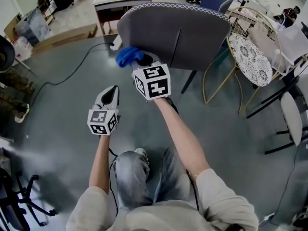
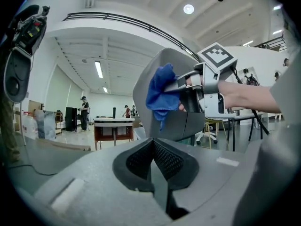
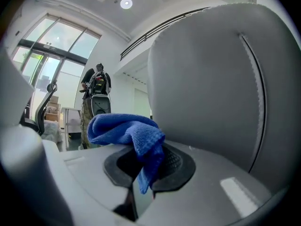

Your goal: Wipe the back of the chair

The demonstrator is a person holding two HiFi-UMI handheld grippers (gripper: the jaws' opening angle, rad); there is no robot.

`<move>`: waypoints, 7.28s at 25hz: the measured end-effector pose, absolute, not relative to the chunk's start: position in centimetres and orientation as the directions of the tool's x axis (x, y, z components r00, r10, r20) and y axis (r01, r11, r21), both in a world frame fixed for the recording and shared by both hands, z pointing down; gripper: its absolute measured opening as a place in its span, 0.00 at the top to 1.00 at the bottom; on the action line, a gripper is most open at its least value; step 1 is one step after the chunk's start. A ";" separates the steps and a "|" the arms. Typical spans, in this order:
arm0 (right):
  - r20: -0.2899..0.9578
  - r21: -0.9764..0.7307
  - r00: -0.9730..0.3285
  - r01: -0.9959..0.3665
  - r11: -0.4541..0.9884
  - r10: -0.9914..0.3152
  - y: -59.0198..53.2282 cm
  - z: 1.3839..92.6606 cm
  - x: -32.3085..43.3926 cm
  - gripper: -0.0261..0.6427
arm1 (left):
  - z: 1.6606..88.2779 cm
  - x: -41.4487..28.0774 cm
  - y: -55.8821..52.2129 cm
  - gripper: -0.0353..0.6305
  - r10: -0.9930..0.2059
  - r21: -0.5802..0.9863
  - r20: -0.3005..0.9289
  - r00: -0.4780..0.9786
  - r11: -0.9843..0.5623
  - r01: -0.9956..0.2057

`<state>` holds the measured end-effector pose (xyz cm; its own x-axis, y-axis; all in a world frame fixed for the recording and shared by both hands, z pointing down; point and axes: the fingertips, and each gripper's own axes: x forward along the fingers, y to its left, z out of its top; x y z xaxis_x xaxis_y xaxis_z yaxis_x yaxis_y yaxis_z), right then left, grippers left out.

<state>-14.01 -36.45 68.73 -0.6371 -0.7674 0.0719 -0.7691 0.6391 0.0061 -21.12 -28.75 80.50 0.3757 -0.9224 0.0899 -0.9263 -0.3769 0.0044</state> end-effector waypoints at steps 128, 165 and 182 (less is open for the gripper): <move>0.322 -0.187 -0.569 -0.822 0.539 -0.757 -36.0 65.5 -15.8 0.89 | 63.8 -23.3 -30.4 0.95 -0.831 0.136 0.380 0.405 -0.383 -0.914; 0.433 -0.056 -0.093 -0.996 0.076 -0.897 -32.9 66.0 19.7 0.89 | 60.4 -9.3 -29.4 0.95 -0.765 0.165 0.324 0.557 -0.534 -0.829; 0.258 -0.058 -0.180 -0.984 0.171 -0.949 -23.0 40.2 14.6 0.89 | 43.3 -10.8 -24.3 0.95 -0.810 0.183 0.311 0.497 -0.462 -0.868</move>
